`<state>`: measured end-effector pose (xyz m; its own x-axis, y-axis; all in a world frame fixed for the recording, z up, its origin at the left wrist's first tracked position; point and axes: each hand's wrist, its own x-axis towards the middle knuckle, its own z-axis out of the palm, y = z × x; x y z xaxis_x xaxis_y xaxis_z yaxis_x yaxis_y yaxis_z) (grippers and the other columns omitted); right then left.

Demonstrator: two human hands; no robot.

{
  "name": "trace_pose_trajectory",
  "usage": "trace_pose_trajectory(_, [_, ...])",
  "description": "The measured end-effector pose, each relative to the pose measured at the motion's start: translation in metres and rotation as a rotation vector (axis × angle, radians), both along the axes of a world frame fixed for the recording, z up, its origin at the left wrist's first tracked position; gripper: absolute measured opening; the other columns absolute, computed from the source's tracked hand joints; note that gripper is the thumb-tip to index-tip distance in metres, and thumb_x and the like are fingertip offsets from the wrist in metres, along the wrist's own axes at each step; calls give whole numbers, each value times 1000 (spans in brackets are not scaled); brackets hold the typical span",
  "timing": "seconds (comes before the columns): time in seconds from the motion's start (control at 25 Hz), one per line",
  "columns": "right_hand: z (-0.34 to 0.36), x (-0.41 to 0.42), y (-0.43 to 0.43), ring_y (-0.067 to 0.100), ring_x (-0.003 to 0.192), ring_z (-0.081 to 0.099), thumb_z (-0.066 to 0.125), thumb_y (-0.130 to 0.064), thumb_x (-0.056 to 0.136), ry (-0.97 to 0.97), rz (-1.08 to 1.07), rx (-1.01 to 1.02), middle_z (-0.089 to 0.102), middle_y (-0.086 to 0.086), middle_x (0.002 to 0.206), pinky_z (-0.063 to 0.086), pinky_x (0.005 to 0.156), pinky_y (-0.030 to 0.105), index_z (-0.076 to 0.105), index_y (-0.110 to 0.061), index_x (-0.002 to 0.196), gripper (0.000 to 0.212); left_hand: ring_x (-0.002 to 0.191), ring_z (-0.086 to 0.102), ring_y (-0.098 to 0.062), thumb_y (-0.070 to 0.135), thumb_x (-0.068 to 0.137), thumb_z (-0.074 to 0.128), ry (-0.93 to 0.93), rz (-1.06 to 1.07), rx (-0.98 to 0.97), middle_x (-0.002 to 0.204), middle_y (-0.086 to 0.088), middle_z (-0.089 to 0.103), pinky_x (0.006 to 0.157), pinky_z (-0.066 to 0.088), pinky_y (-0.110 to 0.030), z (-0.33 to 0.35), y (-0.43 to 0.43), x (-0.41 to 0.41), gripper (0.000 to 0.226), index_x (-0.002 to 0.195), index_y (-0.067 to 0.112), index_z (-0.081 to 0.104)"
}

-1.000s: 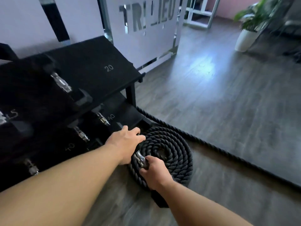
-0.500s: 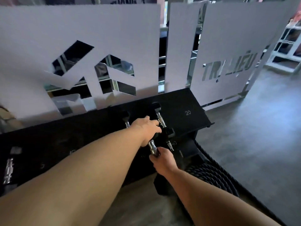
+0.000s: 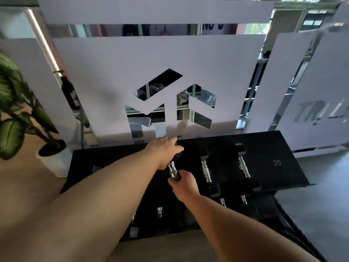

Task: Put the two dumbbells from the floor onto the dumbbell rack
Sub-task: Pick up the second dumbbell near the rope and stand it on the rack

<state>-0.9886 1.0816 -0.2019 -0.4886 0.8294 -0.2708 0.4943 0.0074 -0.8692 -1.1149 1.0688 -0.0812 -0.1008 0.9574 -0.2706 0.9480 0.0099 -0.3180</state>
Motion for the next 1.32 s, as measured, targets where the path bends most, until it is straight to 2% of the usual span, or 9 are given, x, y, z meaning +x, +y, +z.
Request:
trace_pose_trajectory(0.12, [-9,-45,-6,21,65,63,69,-22,92,1,40,-58,64,2,71,51,58,36,57,-22,73,22,129,45,-35,14,87,72,-13,70,-11,146,-14,36,100,49,-47,-14,-6,-47,90,160,29,22])
trace_pose_trajectory(0.24, [-25,-75,-1,18,63,61,69,-22,94,17,36,-144,63,2,72,50,57,33,60,-21,79,17,124,48,-34,16,87,73,6,69,17,142,-17,38,98,48,-45,-34,0,-73,81,155,24,30])
trace_pose_trajectory(0.4, [-57,-103,31,17,62,61,71,-25,93,14,5,-197,66,2,73,50,55,32,63,-20,83,14,135,35,-37,21,86,72,82,-7,73,147,-17,34,110,35,-47,-73,41,-100,77,152,23,32])
trace_pose_trajectory(0.48, [-74,-113,59,16,62,61,71,-25,93,2,-14,-222,67,2,73,51,56,34,64,-21,84,12,138,32,-37,19,85,72,50,-5,71,150,-17,32,114,33,-47,-91,71,-108,79,153,25,31])
trace_pose_trajectory(0.68, [-108,-126,137,13,63,61,69,-27,96,-78,-13,-295,70,1,81,50,55,28,63,-22,91,9,136,36,-35,10,84,72,-62,14,25,157,-14,29,112,36,-45,-133,148,-123,84,155,27,30])
trace_pose_trajectory(0.84, [-141,-135,186,15,65,62,69,-29,96,-166,-28,-340,74,6,90,51,57,32,63,-23,95,8,130,40,-35,5,83,70,-138,9,14,157,-12,30,108,39,-44,-172,195,-133,83,153,27,34])
trace_pose_trajectory(1.04, [-174,-151,210,19,79,72,69,-27,96,-213,-68,-390,73,3,92,58,67,35,64,-25,97,5,123,42,-32,5,84,70,-189,-22,-6,151,-11,35,104,41,-42,-211,227,-146,79,152,27,37])
trace_pose_trajectory(1.2, [-198,-159,215,17,87,72,70,-27,96,-273,-72,-412,71,1,97,59,74,31,64,-26,100,7,126,44,-33,5,82,73,-174,-41,-61,154,-12,34,105,44,-43,-239,237,-154,84,153,27,35])
trace_pose_trajectory(1.32, [-209,-159,218,14,83,68,69,-28,96,-319,-55,-407,68,-1,97,57,69,28,63,-25,102,9,129,43,-35,4,82,74,-164,-68,-83,158,-14,30,107,43,-43,-253,242,-155,86,154,26,33])
